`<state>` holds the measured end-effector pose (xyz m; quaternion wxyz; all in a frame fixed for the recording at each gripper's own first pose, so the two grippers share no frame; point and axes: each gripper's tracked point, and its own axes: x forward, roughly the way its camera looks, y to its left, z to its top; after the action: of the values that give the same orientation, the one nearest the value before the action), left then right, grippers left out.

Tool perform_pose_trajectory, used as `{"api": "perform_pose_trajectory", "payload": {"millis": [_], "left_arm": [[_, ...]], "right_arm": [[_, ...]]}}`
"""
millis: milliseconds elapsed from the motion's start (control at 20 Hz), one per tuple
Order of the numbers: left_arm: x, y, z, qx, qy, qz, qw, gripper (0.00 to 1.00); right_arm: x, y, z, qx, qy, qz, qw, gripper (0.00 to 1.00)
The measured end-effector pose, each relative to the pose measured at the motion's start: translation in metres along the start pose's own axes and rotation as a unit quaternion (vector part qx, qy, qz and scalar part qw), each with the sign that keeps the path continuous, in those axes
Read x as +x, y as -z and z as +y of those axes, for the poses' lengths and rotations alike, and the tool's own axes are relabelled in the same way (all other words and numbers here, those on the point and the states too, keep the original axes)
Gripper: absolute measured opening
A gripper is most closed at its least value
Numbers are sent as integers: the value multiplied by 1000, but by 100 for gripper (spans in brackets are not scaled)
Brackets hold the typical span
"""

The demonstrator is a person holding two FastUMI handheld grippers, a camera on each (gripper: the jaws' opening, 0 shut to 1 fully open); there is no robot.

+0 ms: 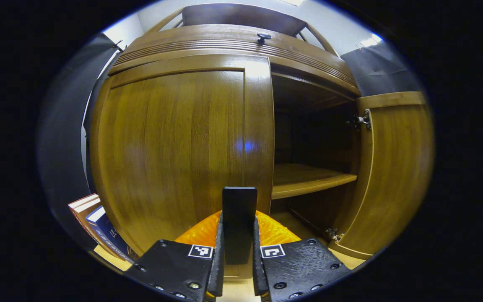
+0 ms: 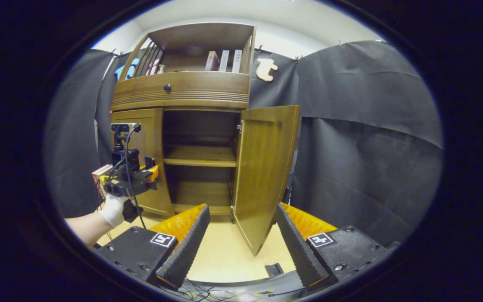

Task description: Open the right door of the double-door shoe cabinet with the right hand, and open the left door with the left hand.

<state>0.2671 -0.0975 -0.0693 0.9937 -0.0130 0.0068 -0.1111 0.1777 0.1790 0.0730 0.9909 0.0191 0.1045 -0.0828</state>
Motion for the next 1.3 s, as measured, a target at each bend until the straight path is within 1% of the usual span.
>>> {"api": "perform_pose_trajectory", "payload": {"millis": [250, 450, 600, 650, 750, 800, 850, 1000, 1050, 1100, 1250, 1300], "left_arm": [[-44, 1, 6, 4, 32, -6, 999, 27], [-80, 2, 16, -10, 30, 3, 999, 27], [-105, 4, 29, -16, 24, 4, 1000, 27], [-114, 5, 34, -11, 20, 3, 1000, 18], [-132, 5, 46, -2, 11, 2, 1000, 36], [-139, 5, 52, -3, 6, 1, 1000, 27], [-146, 6, 57, -6, 0, 1, 1000, 36], [-162, 7, 73, -9, -18, 6, 1000, 35], [-166, 8, 78, -8, -23, 8, 1000, 27], [-171, 10, 83, -7, -29, 11, 999, 35], [-183, 16, 99, -8, -40, 23, 999, 35], [-187, 17, 104, -7, -43, 24, 999, 26]], "right_arm": [[-5, 9, 14, -8, -23, 7, 1000, 100], [-10, 15, 32, -2, -54, 9, 998, 99], [-15, 16, 43, -3, -71, 6, 997, 100], [-20, 16, 46, -3, -76, 3, 997, 100], [-22, 16, 53, -4, -85, 0, 996, 100], [-23, 16, 55, -3, -90, 0, 996, 100], [-24, 17, 59, -2, -95, 0, 995, 100], [-24, 23, 68, -3, -109, 5, 994, 100], [-24, 24, 71, -3, -113, 5, 994, 100], [-23, 24, 73, -2, -117, 6, 993, 100], [-22, 26, 80, -1, -128, 7, 992, 100], [-21, 27, 82, 1, -130, 8, 991, 100]]}}
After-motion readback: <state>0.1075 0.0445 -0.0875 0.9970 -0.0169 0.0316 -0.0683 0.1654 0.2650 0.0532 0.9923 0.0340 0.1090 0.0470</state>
